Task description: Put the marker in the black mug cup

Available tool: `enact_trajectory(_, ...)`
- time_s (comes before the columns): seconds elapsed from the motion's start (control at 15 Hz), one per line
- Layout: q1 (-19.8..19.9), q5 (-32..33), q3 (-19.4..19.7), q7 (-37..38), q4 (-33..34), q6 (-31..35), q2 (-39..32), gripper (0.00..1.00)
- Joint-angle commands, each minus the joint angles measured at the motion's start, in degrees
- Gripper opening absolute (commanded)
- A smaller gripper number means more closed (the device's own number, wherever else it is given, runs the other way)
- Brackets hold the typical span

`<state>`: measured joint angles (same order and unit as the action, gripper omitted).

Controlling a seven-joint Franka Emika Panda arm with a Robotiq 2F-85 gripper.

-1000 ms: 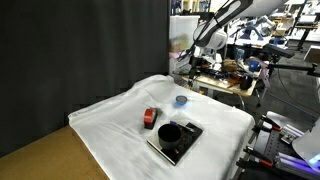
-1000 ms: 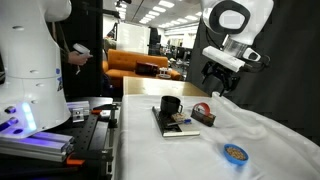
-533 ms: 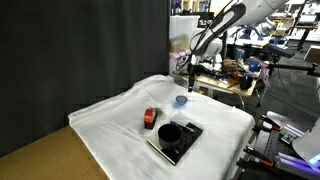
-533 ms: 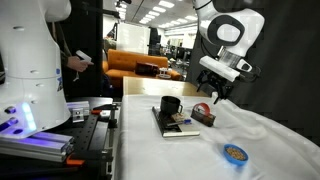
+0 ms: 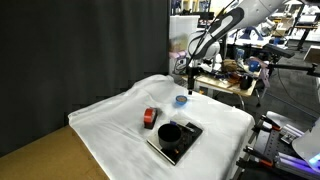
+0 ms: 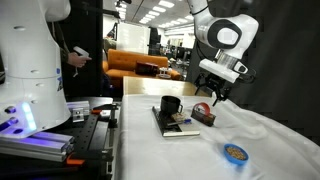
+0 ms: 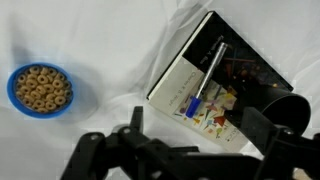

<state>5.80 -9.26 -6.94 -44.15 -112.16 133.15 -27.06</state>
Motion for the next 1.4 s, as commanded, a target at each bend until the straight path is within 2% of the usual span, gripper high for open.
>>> enact_trajectory(0.0,-0.1,0.0,-1.6,-1.2,1.9,-1.2,0.4,1.0)
enact_trajectory(0.27,-1.1,-0.4,-2.4,0.8,2.1,-0.2,0.5,1.0)
enact_trajectory(0.4,-0.6,-2.5,-2.7,2.1,2.3,-0.2,0.5,1.0)
enact_trajectory(0.47,-1.1,-0.9,-2.5,1.3,2.2,-0.1,0.2,1.0)
enact_trajectory(1.33,-1.1,-1.9,-3.8,0.6,2.0,-0.5,-0.8,1.0)
